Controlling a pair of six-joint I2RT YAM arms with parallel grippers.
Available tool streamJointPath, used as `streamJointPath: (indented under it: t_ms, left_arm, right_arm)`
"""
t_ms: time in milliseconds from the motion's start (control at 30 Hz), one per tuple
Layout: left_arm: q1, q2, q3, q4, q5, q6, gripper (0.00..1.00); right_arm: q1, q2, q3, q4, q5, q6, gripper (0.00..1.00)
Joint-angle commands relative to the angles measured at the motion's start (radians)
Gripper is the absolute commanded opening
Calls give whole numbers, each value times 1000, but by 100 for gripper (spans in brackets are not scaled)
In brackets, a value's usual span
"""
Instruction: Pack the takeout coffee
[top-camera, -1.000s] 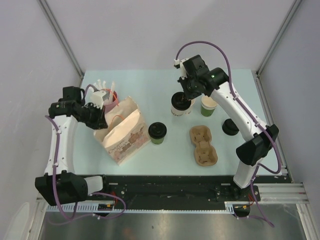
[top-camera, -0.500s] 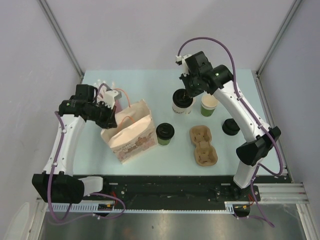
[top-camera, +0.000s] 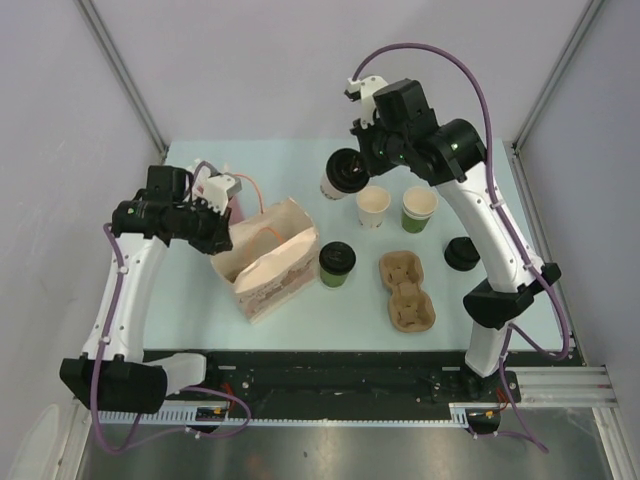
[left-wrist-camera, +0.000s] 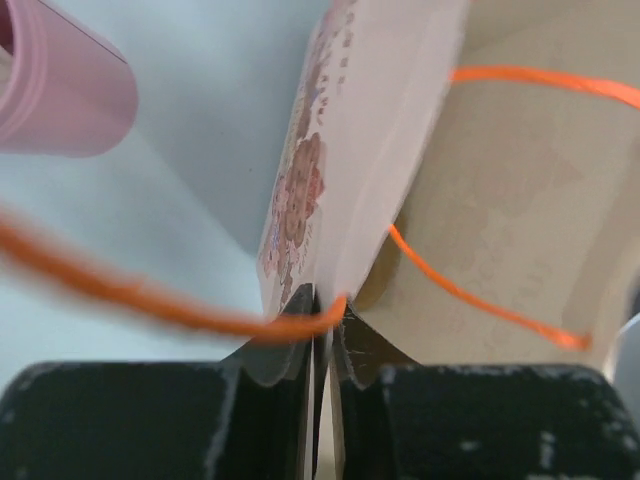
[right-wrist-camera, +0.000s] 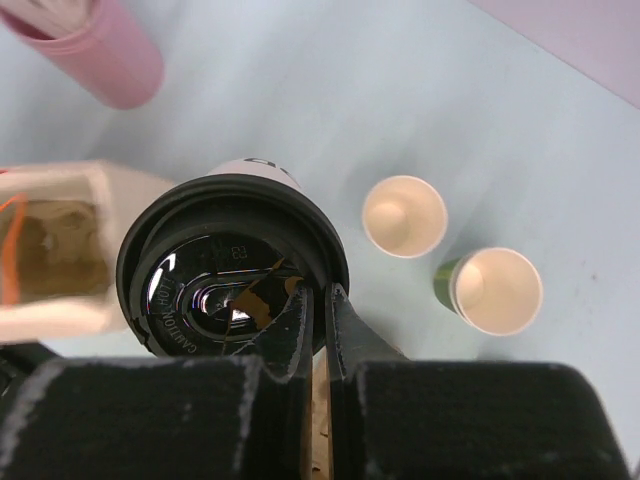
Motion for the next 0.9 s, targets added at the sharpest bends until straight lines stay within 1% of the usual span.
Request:
streamJointPath:
  t_ms: [0,33,100,133,167,200,267,300,400,433,533,667,767,867]
  left_arm:
    - [-3,-43,62,10,-25,-21,16]
    - [-3,-43,64,9,-22,-23,21]
    - [-3,-44,73,9,-22,-29,24]
    - [-3,-41,73,10,-20,-29,27]
    - [-3,-44,73,10,-22,-29,28]
    - [-1,-43,71,12,-28,-26,32]
    - [2,-46,73,12,-41,-21,36]
    - [9,-47,84,10,-51,-21,38]
    - [32,-47,114,10,-74,-29,39]
    - [39,-49,119,9,-78,-32,39]
    - [49,-58,117,4,-72,-32,39]
    - [49,-72,88,1,-55,-31,38]
    - [49,-79,59,3,-51,-23,38]
    - [49,-82,32,1,-45,-5,35]
  right_arm:
    - [68,-3,70,14,-48,39,0]
    - [98,-8,70,28,-58,43,0]
    - [131,-8,76,72,-69,44,0]
    - [161,-3,82,82,-65,49,0]
    - [171,3,92,93,-68,53,0]
    - [178,20,118,111,-68,62,0]
    - [198,37,138,137,-71,87,0]
    - [206,53,149,178,-71,89,0]
    - [240,80,160,253,-74,79,0]
    - [244,110,172,258,-80,78,0]
    - [267,159,203,211,-60,55,0]
    - [295,192,198,140,-29,-14,0]
    - [304,204,197,99,-17,-29,0]
    - [315,209,198,55,-16,-68,0]
